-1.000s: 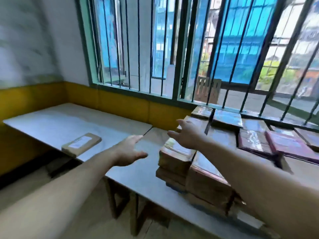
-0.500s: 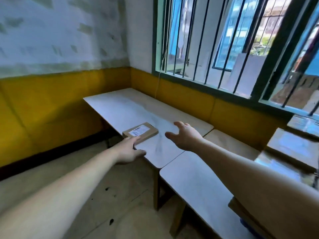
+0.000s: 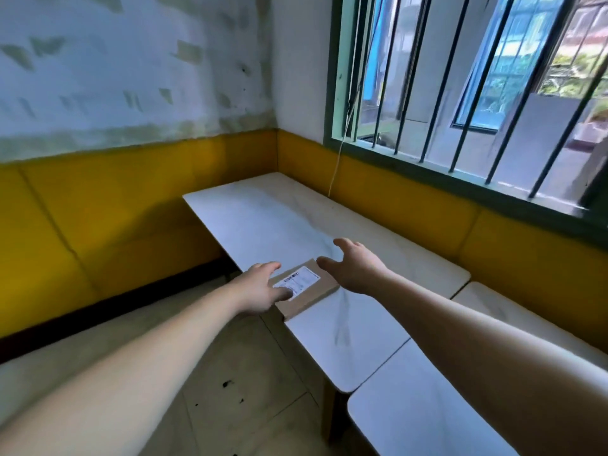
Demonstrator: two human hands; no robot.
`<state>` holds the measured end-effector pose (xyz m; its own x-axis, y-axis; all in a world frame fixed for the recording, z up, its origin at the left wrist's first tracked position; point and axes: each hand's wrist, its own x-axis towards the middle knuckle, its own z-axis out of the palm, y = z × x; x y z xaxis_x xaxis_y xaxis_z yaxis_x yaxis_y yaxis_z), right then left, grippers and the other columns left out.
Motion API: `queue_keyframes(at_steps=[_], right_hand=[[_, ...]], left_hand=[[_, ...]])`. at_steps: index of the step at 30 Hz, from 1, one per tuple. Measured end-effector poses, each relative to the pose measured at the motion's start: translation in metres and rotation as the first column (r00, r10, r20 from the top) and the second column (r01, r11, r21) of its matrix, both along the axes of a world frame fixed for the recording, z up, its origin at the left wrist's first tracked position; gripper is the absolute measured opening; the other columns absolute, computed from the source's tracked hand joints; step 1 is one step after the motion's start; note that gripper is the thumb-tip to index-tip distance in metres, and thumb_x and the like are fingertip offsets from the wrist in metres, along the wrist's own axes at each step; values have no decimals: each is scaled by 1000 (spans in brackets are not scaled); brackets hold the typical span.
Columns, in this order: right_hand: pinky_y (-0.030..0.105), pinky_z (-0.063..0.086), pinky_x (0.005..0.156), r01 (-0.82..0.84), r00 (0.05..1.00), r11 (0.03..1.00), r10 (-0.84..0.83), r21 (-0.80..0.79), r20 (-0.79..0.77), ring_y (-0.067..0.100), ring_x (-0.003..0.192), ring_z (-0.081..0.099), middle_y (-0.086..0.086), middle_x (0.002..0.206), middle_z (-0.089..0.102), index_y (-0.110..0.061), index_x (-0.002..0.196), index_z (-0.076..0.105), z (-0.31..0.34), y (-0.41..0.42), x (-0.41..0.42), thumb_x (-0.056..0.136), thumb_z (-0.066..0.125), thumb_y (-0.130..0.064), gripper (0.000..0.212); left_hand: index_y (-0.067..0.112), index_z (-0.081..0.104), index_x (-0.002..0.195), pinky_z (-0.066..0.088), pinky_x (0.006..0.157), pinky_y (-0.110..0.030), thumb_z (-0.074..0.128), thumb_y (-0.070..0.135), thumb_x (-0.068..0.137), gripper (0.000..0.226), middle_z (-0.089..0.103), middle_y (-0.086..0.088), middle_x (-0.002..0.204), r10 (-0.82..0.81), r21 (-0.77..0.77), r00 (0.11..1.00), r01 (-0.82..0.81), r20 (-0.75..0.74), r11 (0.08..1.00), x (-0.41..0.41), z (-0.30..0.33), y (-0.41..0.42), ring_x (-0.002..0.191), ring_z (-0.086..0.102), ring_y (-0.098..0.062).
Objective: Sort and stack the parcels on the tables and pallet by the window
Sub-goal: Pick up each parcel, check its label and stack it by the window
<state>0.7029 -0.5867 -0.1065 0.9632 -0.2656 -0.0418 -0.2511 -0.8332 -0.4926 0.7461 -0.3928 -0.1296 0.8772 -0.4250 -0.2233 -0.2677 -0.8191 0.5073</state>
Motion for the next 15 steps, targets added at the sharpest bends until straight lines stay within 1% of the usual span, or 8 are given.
queue_keyframes(at_steps=[3, 10, 15], right_hand=[[37, 45, 96, 24, 1000, 1000, -24, -16, -16, 28, 127, 50, 8, 149, 42, -22, 151, 32, -7, 3, 31, 93, 52, -61, 72], [37, 44, 100, 158, 987, 987, -158, -4, -26, 28, 127, 50, 9, 149, 43, -21, 151, 34, -25, 22, 101, 93, 53, -60, 73], [38, 46, 100, 272, 961, 962, -271, 27, -51, 28, 126, 52, 10, 148, 45, -21, 150, 34, -37, 33, 132, 93, 54, -59, 72]], left_hand=[[24, 21, 152, 24, 114, -34, 60, 46, 90, 77, 19, -1, 159, -42, -13, 999, 42, -8, 999, 36, -5, -1, 142, 28, -22], [25, 19, 152, 24, 113, -35, 59, 45, 91, 76, 15, 0, 160, -175, -10, 984, 175, -24, 985, 129, -10, 11, 144, 24, -22], [26, 19, 152, 24, 113, -35, 58, 45, 91, 75, 16, 1, 160, -273, 23, 961, 275, -52, 961, 186, -15, 17, 144, 25, -21]])
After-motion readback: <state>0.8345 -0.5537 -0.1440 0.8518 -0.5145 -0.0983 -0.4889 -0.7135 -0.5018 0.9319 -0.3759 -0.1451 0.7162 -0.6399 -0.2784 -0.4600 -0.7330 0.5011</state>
